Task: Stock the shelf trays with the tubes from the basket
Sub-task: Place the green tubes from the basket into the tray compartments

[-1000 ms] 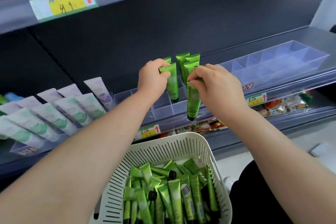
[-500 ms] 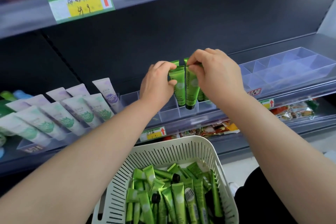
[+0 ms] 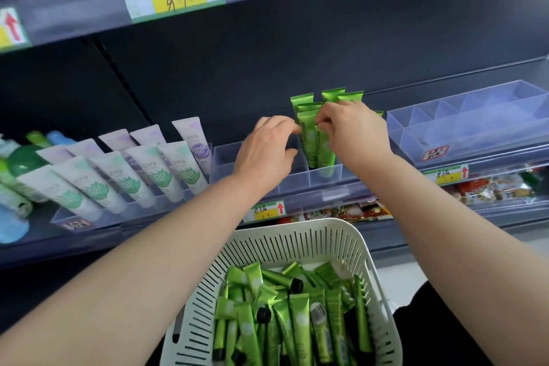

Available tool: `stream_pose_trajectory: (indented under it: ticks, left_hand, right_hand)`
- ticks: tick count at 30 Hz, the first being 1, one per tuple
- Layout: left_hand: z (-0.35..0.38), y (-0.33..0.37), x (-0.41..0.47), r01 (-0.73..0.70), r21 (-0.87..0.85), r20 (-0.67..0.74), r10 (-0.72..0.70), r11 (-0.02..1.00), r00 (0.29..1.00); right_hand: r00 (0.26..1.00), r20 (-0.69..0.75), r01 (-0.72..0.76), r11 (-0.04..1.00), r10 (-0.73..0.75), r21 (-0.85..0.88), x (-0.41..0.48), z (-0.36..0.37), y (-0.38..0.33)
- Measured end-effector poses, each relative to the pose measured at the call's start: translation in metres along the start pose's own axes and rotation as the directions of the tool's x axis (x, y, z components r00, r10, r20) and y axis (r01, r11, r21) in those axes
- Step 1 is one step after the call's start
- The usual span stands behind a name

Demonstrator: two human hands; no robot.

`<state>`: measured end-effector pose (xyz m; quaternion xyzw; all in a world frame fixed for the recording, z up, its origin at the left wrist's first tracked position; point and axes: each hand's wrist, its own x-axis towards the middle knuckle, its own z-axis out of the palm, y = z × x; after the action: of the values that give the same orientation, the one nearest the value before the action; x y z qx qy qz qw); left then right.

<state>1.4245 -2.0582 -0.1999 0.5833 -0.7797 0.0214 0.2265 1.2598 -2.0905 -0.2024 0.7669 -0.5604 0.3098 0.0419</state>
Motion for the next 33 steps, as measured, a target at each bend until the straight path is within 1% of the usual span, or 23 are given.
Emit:
stream_pose_trajectory:
  ticks: [3,6,9,11,13,15,17,19,20,21,23,24,26,28,29,33]
  left_hand:
    - [0.003,-0.001,-0.002,-0.016,0.023,0.031,0.016,1.0,0.999]
    - [0.007,-0.002,-0.004,-0.019,0.009,0.033,0.019,1.0,0.999]
    - [0.01,-0.002,-0.011,-0.041,-0.05,-0.046,0.039,0.998,0.998]
    - [0.014,-0.003,-0.023,-0.064,-0.094,-0.115,0.053,0.994,0.992]
    - [0.021,-0.007,-0.04,-0.07,-0.12,-0.14,0.053,0.99,0.989]
    - [0.033,-0.013,-0.061,-0.056,-0.127,-0.128,0.04,0.99,0.991]
    - [0.046,-0.02,-0.086,-0.028,-0.113,-0.09,0.018,0.993,0.996]
    - [0.058,-0.027,-0.112,0.023,-0.107,-0.024,-0.026,0.994,0.999]
    - [0.064,-0.029,-0.125,0.065,-0.106,0.031,-0.062,0.992,0.998]
    - [0.069,-0.031,-0.137,0.114,-0.101,0.1,-0.104,0.988,0.99]
    - [0.082,-0.034,-0.16,0.201,-0.06,0.255,-0.179,0.978,0.95]
    - [0.088,-0.035,-0.169,0.237,-0.031,0.321,-0.215,0.971,0.922]
    - [0.1,-0.034,-0.185,0.294,-0.005,0.401,-0.267,0.956,0.876]
    - [0.108,-0.032,-0.197,0.324,-0.013,0.437,-0.286,0.946,0.853]
    - [0.111,-0.031,-0.201,0.329,-0.015,0.446,-0.288,0.944,0.847]
    - [0.118,-0.03,-0.209,0.335,-0.018,0.457,-0.29,0.942,0.841]
  right_hand:
    - [1.0,0.002,0.0,1.0,0.0,0.01,0.0,0.003,0.002]
    - [0.999,-0.026,0.047,0.999,-0.047,-0.007,0.0,0.002,0.002]
    - [0.98,-0.149,0.127,0.991,-0.131,-0.031,-0.011,0.0,-0.003]
    - [0.96,-0.234,0.157,0.988,-0.152,0.0,-0.031,0.001,-0.008]
    - [0.957,-0.248,0.163,0.986,-0.152,0.027,-0.058,0.009,-0.011]
    - [0.969,-0.187,0.173,0.983,-0.16,0.055,-0.086,0.024,-0.011]
    - [0.982,-0.08,0.175,0.982,-0.169,0.069,-0.113,0.042,-0.01]
    - [0.985,0.076,0.152,0.986,-0.157,0.064,-0.136,0.061,-0.009]
    - [0.971,0.191,0.133,0.99,-0.14,0.054,-0.146,0.07,-0.009]
    - [0.94,0.32,0.11,0.993,-0.117,0.037,-0.155,0.078,-0.009]
    - [0.835,0.547,0.073,0.997,-0.063,0.004,-0.172,0.093,-0.007]
    - [0.774,0.633,0.057,0.998,-0.034,-0.017,-0.178,0.098,-0.005]
    - [0.648,0.76,-0.008,0.998,0.048,-0.055,-0.188,0.106,-0.004]
    - [0.529,0.84,-0.065,0.993,0.122,-0.103,-0.197,0.112,-0.004]
    - [0.489,0.86,-0.068,0.99,0.143,-0.126,-0.2,0.114,-0.004]
    - [0.401,0.902,-0.033,0.987,0.16,-0.16,-0.205,0.119,-0.003]
